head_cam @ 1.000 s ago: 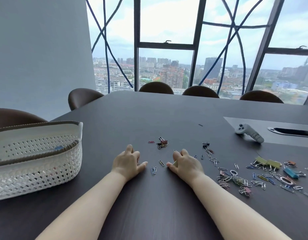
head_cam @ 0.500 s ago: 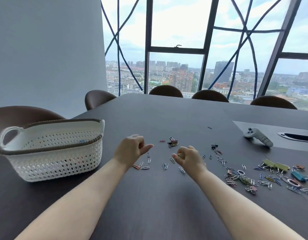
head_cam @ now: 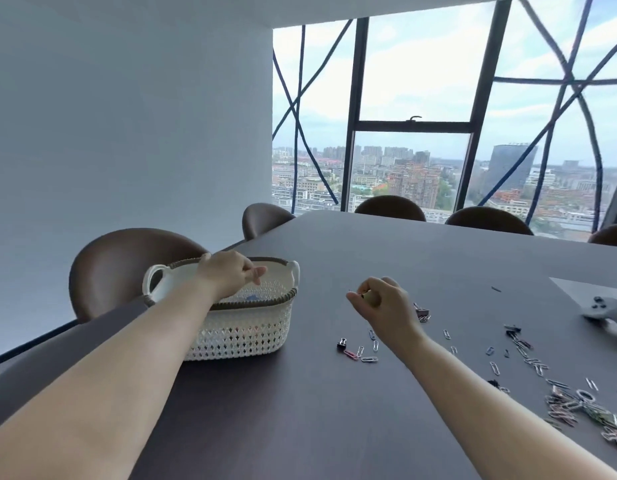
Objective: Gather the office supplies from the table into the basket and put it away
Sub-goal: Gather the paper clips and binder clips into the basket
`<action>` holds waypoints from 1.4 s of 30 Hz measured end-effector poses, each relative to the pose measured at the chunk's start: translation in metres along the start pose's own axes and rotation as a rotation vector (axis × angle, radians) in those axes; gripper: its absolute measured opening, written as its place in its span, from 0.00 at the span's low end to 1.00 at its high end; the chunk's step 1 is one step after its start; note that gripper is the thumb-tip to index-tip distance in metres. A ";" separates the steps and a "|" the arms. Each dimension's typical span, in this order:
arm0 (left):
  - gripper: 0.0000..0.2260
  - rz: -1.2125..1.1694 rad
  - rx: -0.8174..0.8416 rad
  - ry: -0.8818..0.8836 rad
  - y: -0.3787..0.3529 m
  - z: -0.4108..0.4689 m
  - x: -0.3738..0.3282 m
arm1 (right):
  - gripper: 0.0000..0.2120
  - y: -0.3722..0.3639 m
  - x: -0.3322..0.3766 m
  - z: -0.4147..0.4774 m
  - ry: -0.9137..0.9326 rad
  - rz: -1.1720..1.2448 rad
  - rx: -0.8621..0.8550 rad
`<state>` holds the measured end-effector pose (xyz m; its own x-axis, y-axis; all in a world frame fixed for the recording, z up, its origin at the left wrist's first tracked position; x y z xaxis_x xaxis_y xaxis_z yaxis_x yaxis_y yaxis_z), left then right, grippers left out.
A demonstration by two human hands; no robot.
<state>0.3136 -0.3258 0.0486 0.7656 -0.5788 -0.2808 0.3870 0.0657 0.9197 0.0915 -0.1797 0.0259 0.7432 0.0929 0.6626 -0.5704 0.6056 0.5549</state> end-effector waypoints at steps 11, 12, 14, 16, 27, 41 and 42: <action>0.21 0.193 -0.455 -0.063 0.051 -0.064 0.043 | 0.09 -0.061 0.089 0.025 0.183 0.068 0.052; 0.21 0.220 -0.520 -0.069 0.051 -0.074 0.050 | 0.08 -0.069 0.102 0.030 0.211 0.079 0.057; 0.22 0.264 -0.590 -0.052 0.045 -0.088 0.060 | 0.09 -0.087 0.124 0.040 0.256 0.077 0.085; 0.21 0.252 -0.631 -0.042 0.037 -0.096 0.065 | 0.10 -0.110 0.136 0.047 0.264 0.027 0.148; 0.20 0.258 -0.749 0.002 0.031 -0.093 0.073 | 0.19 -0.153 0.115 0.059 0.166 -0.329 0.281; 0.22 0.152 -0.521 0.037 0.031 -0.085 0.065 | 0.13 -0.085 0.083 0.003 0.268 -0.260 0.141; 0.18 0.165 -0.563 -0.003 0.033 -0.088 0.051 | 0.14 -0.072 0.067 -0.003 0.253 -0.291 0.134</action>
<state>0.4107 -0.2820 0.0407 0.8376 -0.5268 -0.1447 0.4770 0.5761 0.6637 0.1836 -0.2151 0.0293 0.9334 0.1343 0.3329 -0.3517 0.5281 0.7729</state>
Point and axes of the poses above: each hand's wrist, its own z-axis towards the middle knuckle, its own y-axis out of the back of the hand, x = y × z, the point moved 9 cm from there along z, towards the middle knuckle, and after that the axes turned 2 degrees about -z, right-handed, at the moved point
